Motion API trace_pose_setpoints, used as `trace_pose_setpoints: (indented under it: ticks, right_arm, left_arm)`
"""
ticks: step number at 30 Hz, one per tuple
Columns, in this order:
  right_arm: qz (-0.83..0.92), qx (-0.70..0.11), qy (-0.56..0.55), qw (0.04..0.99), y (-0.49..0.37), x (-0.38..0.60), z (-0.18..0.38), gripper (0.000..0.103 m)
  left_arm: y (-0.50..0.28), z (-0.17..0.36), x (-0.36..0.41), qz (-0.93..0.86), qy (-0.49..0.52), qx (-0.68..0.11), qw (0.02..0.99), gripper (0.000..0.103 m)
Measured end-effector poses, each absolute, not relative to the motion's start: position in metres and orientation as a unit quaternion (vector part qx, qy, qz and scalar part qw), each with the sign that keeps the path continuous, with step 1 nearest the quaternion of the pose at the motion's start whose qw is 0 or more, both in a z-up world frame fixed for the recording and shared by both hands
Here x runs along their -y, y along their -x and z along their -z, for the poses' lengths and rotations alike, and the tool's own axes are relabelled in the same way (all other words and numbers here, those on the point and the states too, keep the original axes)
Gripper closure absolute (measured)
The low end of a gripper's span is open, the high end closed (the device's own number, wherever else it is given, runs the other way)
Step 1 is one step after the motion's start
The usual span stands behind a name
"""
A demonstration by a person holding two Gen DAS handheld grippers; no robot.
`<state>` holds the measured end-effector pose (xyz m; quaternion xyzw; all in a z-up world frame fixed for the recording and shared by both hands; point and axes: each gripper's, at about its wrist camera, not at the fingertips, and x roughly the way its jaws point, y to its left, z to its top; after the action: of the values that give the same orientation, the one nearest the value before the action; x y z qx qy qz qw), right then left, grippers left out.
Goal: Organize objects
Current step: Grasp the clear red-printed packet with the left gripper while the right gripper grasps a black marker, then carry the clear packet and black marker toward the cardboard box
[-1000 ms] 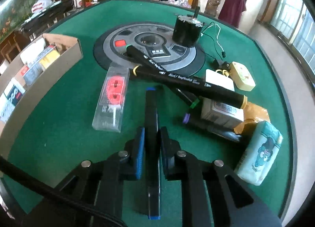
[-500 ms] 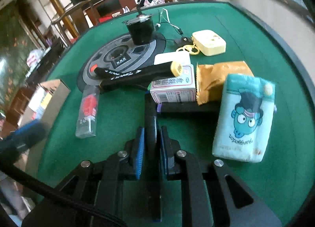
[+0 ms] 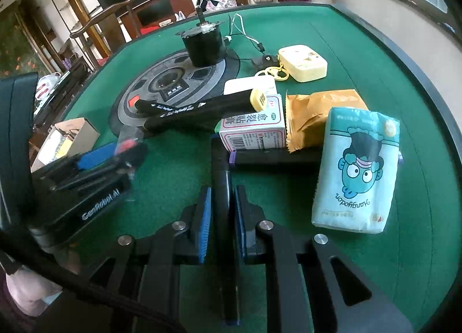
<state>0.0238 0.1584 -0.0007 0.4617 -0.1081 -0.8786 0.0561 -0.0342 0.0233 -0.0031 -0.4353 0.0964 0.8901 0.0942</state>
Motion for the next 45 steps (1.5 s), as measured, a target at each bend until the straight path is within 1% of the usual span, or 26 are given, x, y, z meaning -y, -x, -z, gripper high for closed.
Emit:
trace_pose_setpoints:
  ticks: [4, 8, 16, 20, 23, 30, 34, 40, 45]
  right_arm:
    - [0.883, 0.094, -0.457, 0.054, -0.024, -0.156, 0.001, 0.091]
    - [0.883, 0.105, -0.454, 0.064, -0.023, -0.159, 0.001, 0.091]
    - [0.864, 0.205, -0.444, 0.123, -0.026, -0.173, 0.002, 0.091]
    - [0.849, 0.245, -0.441, 0.157, -0.034, -0.165, -0.001, 0.091]
    - [0.841, 0.257, -0.44, 0.181, -0.038, -0.148, -0.008, 0.091]
    - [0.839, 0.245, -0.425, 0.235, -0.043, -0.098, -0.042, 0.091]
    - [0.824, 0.245, -0.427, 0.279, -0.04, -0.057, -0.062, 0.09]
    - [0.79, 0.257, -0.452, 0.323, -0.021, 0.007, -0.066, 0.09]
    - [0.771, 0.249, -0.485, 0.33, 0.0, 0.067, -0.05, 0.09]
  left_arm:
    - [0.027, -0.004, -0.015, -0.886, 0.444, -0.066, 0.116, 0.08]
    - [0.006, -0.024, 0.002, -0.893, 0.429, -0.034, 0.134, 0.08]
    - [-0.04, -0.063, 0.07, -0.902, 0.397, 0.049, 0.162, 0.08]
    - [-0.056, -0.077, 0.114, -0.907, 0.386, 0.074, 0.154, 0.08]
    - [-0.063, -0.084, 0.15, -0.914, 0.372, 0.094, 0.135, 0.08]
    - [-0.07, -0.075, 0.215, -0.921, 0.362, 0.116, 0.084, 0.08]
    - [-0.064, -0.064, 0.238, -0.921, 0.369, 0.111, 0.062, 0.08]
    - [-0.046, -0.049, 0.261, -0.916, 0.387, 0.096, 0.044, 0.08]
    - [-0.024, -0.033, 0.274, -0.902, 0.416, 0.104, 0.043, 0.08]
